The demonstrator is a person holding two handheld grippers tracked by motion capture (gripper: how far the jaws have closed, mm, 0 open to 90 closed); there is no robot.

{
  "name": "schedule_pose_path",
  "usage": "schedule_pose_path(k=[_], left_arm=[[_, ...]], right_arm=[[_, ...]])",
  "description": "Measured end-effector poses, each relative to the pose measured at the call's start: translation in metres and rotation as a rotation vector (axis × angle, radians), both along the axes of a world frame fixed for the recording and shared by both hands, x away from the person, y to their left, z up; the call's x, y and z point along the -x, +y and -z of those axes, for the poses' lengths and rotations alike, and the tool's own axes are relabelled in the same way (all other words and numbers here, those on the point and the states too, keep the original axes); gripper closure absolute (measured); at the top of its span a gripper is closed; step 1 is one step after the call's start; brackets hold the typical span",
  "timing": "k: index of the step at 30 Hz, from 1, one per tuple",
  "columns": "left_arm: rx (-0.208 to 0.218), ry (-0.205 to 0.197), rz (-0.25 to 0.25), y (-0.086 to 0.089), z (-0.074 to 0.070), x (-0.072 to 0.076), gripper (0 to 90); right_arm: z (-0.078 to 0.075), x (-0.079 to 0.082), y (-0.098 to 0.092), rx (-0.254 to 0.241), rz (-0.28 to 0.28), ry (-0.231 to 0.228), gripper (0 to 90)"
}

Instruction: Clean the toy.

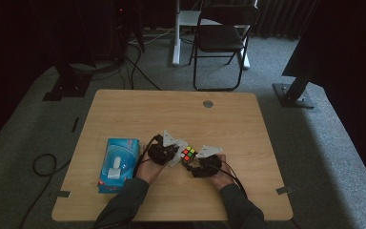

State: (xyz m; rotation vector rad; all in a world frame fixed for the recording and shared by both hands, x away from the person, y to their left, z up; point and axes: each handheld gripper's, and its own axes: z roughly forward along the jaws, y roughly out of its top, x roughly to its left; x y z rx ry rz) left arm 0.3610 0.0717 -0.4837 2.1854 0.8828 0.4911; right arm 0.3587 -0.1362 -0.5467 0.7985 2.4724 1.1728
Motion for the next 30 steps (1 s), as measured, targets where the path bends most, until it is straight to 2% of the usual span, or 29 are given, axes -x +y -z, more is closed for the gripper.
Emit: schedule_pose_path(k=[4, 12, 17, 19, 24, 26, 30], left_arm=[[-0.001, -0.001, -0.001, -0.001, 0.003, 0.001, 86.4], [-0.013, -0.014, 0.065, -0.013, 0.003, 0.012, 86.4], [-0.001, -0.009, 0.089, -0.016, 0.004, 0.015, 86.4], [0.007, -0.007, 0.113, -0.018, 0.004, 0.017, 86.4], [-0.001, -0.018, 0.154, -0.024, 0.005, 0.022, 86.3], [-0.008, -0.028, 0.148, -0.023, 0.004, 0.021, 86.3], [0.012, -0.034, 0.067, -0.012, 0.000, 0.014, 86.3]], right_arm=[[0.000, 0.000, 0.000, 0.000, 0.002, 0.001, 34.6], [0.000, 0.000, 0.000, 0.001, 0.001, 0.001, 34.6], [0.000, 0.000, 0.000, 0.001, 0.002, 0.003, 34.6], [0.000, 0.000, 0.000, 0.001, 0.001, 0.003, 34.6], [0.000, 0.000, 0.000, 0.000, -0.002, 0.004, 34.6], [0.000, 0.000, 0.000, 0.000, -0.001, 0.003, 34.6], [0.000, 0.000, 0.000, 0.000, 0.000, 0.004, 34.6]])
